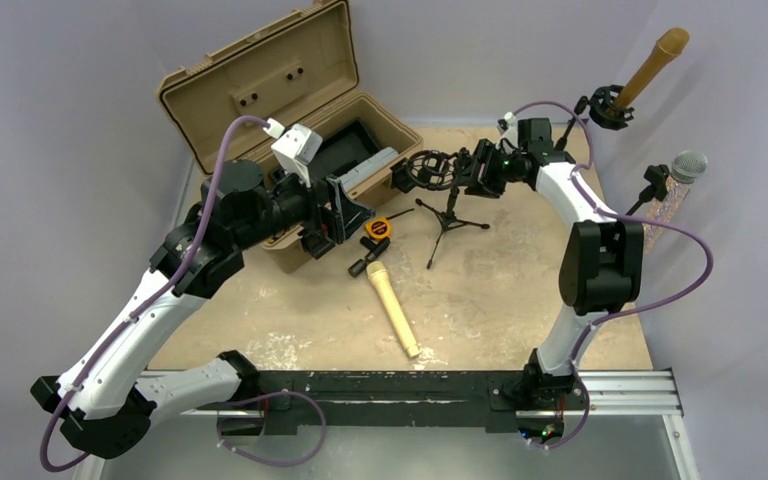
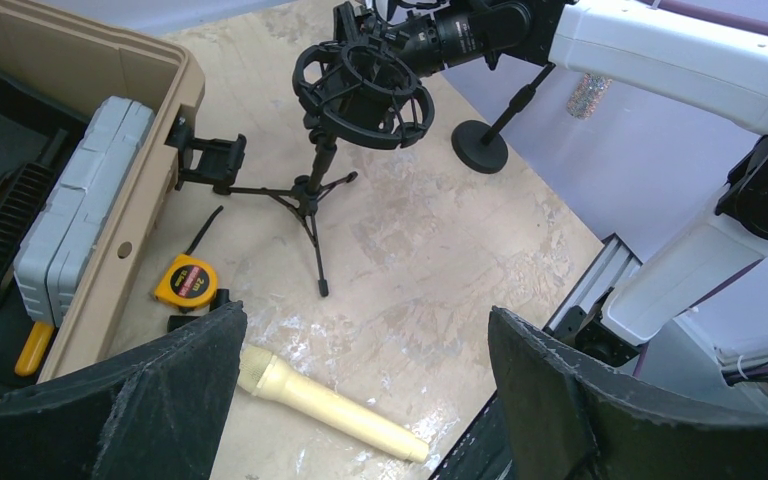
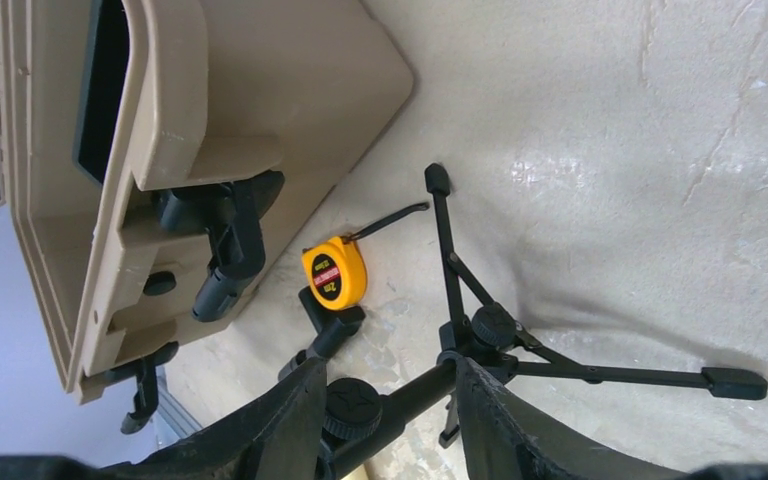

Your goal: Remove the microphone from the stand

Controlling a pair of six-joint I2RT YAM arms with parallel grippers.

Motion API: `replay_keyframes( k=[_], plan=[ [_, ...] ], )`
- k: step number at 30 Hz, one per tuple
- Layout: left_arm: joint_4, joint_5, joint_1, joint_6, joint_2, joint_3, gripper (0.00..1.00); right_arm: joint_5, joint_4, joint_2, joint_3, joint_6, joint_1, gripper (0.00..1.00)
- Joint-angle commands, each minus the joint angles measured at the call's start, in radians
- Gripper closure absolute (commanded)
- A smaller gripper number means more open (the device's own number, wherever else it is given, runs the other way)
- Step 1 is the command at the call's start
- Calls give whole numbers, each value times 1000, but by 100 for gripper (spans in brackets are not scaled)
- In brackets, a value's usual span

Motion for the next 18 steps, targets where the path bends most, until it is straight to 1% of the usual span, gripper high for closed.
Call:
replay_keyframes(
  k=[1,6,11,14,18],
  plan=[
    [46,-1,-4,16,-17,-9,12,-85,-40,2,30,22,2,51],
    [50,10,-3,10,-16,-9,12,-145,-28,-31,-30,52,2,53],
    [52,13,-4,8,-15,-11,12,-156,-15,-31,-31,64,2,55],
    [52,10,-4,9,-15,-13,12,-180,-9,-30,-49,65,2,59],
    [55,16,-4,5,-15,-14,12,-162,-6,-11,-36,55,1,61]
  ],
)
